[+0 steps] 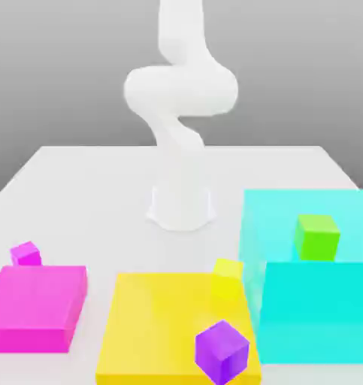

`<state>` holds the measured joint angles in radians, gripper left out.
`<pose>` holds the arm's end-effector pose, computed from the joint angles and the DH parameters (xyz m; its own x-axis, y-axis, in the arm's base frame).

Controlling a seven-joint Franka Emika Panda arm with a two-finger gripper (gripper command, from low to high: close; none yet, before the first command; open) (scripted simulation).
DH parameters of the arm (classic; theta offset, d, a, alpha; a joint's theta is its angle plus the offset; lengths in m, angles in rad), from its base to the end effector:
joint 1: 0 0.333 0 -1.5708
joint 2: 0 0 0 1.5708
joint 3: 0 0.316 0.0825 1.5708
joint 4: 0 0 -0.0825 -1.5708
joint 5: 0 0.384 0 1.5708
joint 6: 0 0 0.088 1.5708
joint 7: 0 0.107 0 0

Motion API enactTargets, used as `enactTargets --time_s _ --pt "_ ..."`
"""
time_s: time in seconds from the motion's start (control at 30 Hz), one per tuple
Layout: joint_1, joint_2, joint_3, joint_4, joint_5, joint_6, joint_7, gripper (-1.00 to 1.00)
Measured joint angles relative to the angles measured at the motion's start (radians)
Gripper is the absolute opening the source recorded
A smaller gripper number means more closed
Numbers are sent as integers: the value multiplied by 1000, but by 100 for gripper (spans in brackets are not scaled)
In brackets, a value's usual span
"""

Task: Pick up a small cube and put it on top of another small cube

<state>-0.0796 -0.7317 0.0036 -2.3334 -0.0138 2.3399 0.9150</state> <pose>0.3727 -0.0281 0.6739 0.3897 -0.8180 0.4231 -0.6318 -0.5717 -0.5234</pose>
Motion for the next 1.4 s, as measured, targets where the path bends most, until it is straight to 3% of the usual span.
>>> enactTargets --time_s 0.43,0.73,0.97,1.2,1.23,1.4 --pt "-400 357 -15 -175 -67 211 598 0" --pt "-599 600 -107 -295 -84 356 985 0" --pt "-748 789 -176 -389 28 471 1197 0" --pt "-830 1030 -82 -365 174 655 1144 0" --pt "-840 1054 -70 -361 180 674 1139 -100" --pt "-840 1054 -70 -361 179 677 1140 -100"
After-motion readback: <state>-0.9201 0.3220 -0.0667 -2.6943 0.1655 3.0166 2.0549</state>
